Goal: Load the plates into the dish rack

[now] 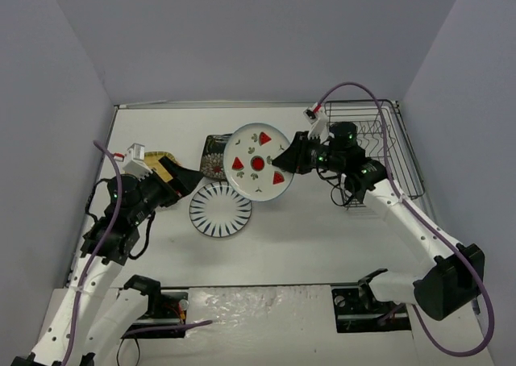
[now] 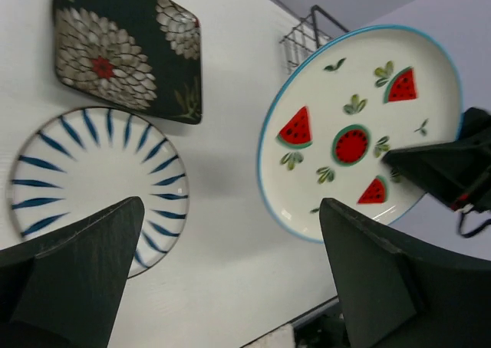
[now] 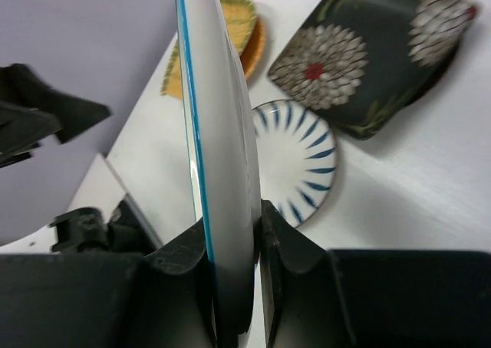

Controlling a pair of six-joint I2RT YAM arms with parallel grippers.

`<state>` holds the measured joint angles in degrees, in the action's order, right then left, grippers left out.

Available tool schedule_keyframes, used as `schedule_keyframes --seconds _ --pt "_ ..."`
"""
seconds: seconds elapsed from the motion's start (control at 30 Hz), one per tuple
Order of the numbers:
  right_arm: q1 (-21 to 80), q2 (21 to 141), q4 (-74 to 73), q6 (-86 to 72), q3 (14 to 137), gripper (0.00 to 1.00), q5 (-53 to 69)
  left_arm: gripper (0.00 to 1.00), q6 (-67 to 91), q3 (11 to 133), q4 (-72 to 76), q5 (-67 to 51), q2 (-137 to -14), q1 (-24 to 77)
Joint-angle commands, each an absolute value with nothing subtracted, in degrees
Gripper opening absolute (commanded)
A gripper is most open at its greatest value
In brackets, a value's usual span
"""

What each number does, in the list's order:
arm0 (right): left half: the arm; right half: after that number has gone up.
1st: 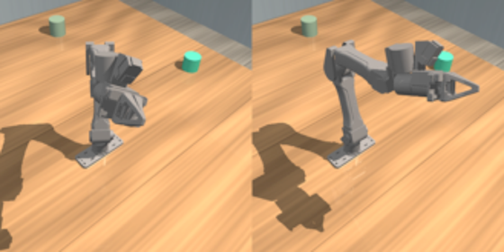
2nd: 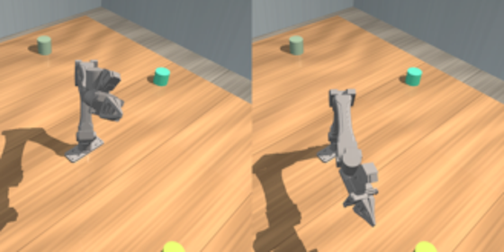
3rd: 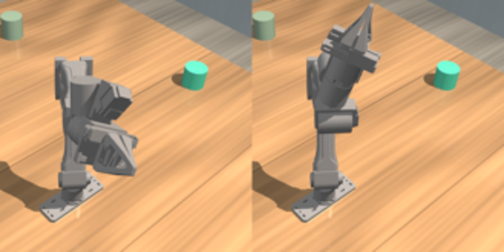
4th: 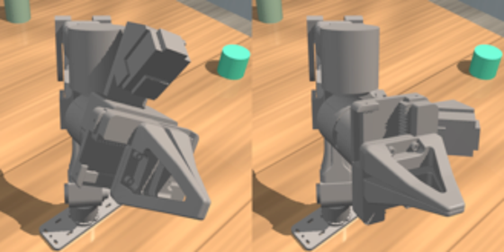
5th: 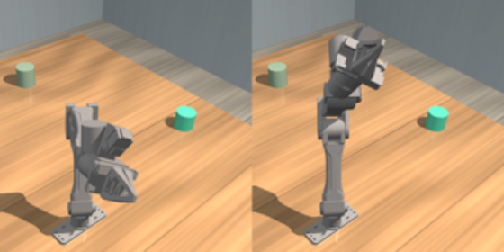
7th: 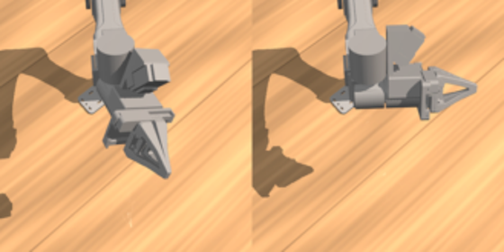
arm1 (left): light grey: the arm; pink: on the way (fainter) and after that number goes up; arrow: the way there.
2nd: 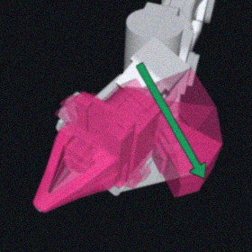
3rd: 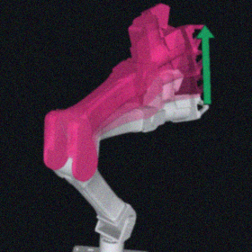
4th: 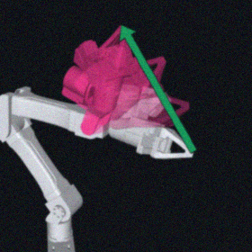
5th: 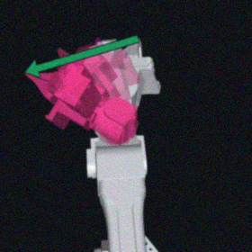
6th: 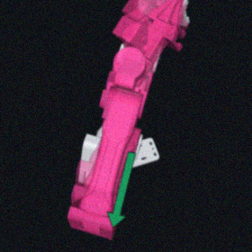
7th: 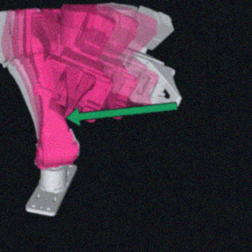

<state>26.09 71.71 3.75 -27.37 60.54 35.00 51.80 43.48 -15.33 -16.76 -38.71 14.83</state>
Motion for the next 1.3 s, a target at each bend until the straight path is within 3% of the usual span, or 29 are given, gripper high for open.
schedule_keyframes --seconds 0.0,0.13,0.33,0.8,1.27 --pt "21.42 66.82 2.46 -17.58 71.45 0.00 26.81 0.97 35.26 54.37 -30.27 -7.29 -39.68 14.55" --pt "16.23 67.99 -4.04 -10.03 76.88 0.00 19.25 0.97 27.49 57.70 -40.37 -1.15 -42.78 14.50" --pt "11.46 70.20 -8.22 5.99 82.12 0.00 6.98 0.97 23.78 54.15 -41.62 -0.53 -43.10 14.50" --pt "-9.37 84.55 -1.87 13.90 89.95 0.00 1.85 0.97 19.60 46.59 -34.44 -4.12 -43.15 14.42" --pt "-12.18 95.59 3.60 18.63 98.22 0.00 1.94 0.97 19.51 46.76 -35.48 -0.53 -42.20 14.41"
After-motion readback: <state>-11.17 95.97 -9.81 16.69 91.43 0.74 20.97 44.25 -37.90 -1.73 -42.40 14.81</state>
